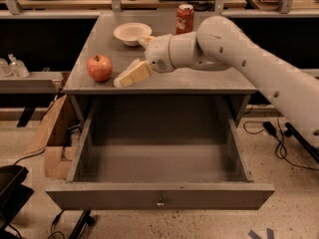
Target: Place apple into top drawer
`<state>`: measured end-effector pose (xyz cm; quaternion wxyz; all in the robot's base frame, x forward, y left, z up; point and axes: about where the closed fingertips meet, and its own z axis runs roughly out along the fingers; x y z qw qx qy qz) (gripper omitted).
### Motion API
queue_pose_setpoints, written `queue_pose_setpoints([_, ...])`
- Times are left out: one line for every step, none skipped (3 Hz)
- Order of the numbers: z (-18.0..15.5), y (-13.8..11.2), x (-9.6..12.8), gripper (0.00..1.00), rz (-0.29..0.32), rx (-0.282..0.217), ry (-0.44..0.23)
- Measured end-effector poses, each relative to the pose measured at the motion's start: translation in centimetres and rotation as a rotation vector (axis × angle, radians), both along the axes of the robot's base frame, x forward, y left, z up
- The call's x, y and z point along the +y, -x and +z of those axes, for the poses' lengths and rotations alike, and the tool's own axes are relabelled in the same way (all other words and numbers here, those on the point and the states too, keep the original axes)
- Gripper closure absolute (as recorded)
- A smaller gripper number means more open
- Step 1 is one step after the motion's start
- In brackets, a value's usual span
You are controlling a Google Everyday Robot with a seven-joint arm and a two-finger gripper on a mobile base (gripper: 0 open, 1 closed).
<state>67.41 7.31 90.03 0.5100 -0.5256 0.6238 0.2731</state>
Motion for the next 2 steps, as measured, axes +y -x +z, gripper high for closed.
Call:
queue_pose_setpoints([-1.1,-2.3,4.9,0.00,0.074,-0.005,-0.056])
queue_pose_setpoints([-2.0,-2.8,7.6,0.00,0.113,0.013,-0.075])
